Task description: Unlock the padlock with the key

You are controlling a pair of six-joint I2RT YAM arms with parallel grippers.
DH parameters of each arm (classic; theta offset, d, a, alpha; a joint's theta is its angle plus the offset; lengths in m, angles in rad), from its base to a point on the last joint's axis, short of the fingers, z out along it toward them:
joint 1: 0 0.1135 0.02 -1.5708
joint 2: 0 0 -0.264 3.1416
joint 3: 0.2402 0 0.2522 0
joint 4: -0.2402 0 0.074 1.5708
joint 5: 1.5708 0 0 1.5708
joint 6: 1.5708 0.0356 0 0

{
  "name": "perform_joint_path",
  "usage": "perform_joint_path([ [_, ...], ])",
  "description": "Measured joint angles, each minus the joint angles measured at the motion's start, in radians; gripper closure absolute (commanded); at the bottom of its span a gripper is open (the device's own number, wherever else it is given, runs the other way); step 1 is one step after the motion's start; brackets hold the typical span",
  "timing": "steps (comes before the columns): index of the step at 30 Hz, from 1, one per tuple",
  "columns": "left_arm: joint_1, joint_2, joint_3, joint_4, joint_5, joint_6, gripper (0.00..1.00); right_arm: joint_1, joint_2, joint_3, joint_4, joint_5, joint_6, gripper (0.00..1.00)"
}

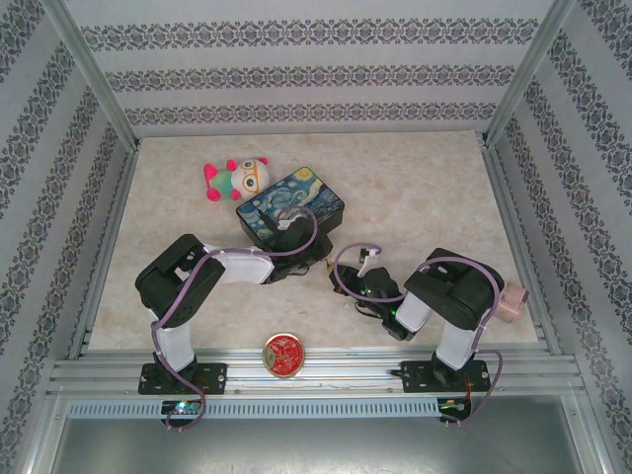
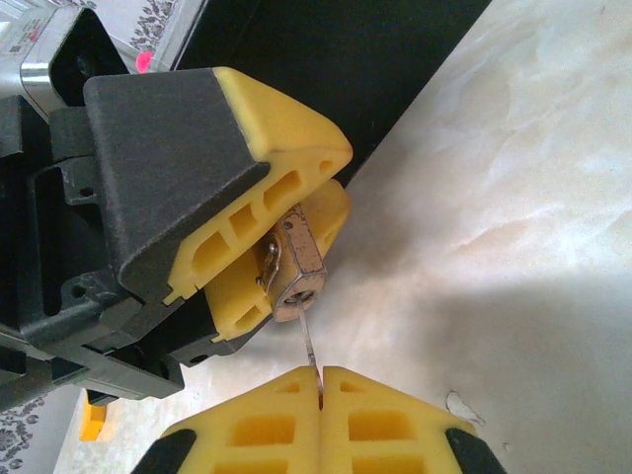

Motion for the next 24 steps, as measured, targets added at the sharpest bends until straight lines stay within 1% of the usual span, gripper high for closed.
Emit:
perform_joint_path([
  [13,0.0,0.0,0.0,0.0,0.0,0.0,0.87,-0.009,0.0,0.0,0.0,-0.005,-0.001,1.0],
  [24,0.0,0.0,0.0,0.0,0.0,0.0,0.87,-0.048,-0.001,0.002,-0.002,-0.08,-0.001,1.0],
])
